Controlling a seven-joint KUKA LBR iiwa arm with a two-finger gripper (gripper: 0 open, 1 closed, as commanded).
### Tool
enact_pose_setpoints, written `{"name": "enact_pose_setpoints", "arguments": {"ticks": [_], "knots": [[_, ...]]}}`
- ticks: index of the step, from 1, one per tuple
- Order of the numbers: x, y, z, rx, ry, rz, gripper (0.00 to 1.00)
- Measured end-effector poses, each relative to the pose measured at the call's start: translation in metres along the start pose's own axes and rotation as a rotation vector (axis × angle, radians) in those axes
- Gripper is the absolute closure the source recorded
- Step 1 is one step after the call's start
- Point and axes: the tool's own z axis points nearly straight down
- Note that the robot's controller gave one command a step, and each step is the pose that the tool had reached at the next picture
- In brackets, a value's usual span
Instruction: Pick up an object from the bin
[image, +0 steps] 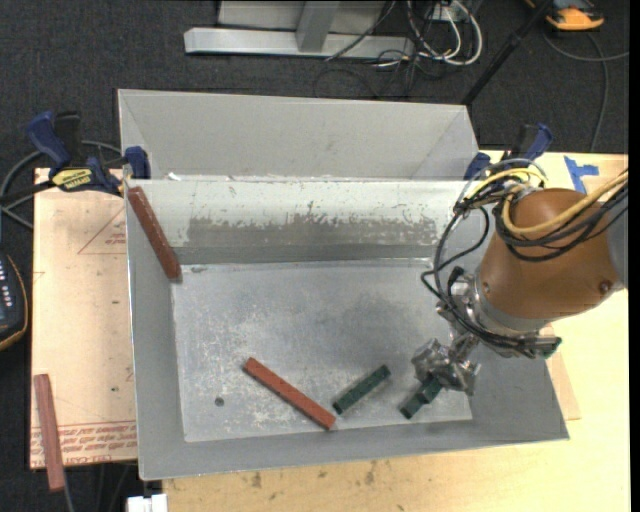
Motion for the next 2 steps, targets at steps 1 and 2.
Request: {"name": "enact_pose_setpoints", "arguments": {"ticks": [1,2], "knots": [[-0.040,-0.008,-0.084,0.004,-0.005,-0.003,1.00],[-0.013,-0.035,-0.076,-0.004,0.001,-0.434,1.00]]}}
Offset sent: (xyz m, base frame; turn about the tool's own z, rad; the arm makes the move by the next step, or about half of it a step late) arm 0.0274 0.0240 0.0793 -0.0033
